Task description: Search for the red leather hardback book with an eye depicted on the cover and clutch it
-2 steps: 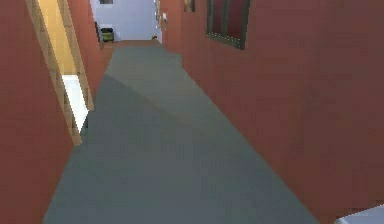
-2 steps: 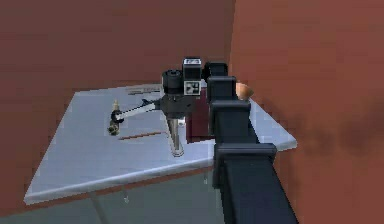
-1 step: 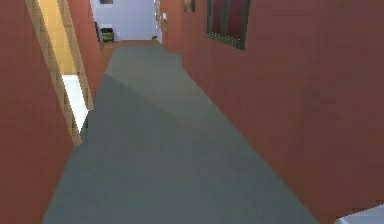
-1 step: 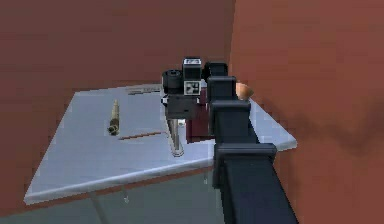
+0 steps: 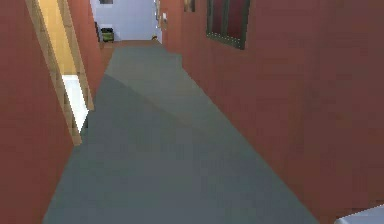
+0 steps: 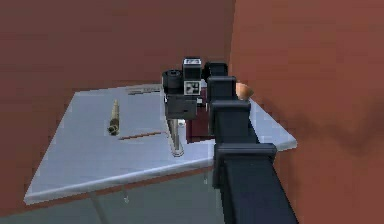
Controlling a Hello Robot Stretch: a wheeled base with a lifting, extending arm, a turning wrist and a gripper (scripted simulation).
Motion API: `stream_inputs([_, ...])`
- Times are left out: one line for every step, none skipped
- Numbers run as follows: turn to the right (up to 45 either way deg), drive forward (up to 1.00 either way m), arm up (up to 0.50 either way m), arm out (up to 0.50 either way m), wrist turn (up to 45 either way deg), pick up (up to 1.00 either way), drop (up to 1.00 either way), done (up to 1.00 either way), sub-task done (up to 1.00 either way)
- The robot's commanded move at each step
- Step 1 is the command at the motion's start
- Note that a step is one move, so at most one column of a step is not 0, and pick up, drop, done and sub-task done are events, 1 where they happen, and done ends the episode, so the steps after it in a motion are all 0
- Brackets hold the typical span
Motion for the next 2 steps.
stream_inputs([0.0, 0.00, 0.00, 0.00, 0.0, 1.00, 0.00, 0.00, 0.00])
stream_inputs([0.0, 0.00, 0.00, 0.00, 0.0, 0.00, 0.00, 1.00, 0.00])
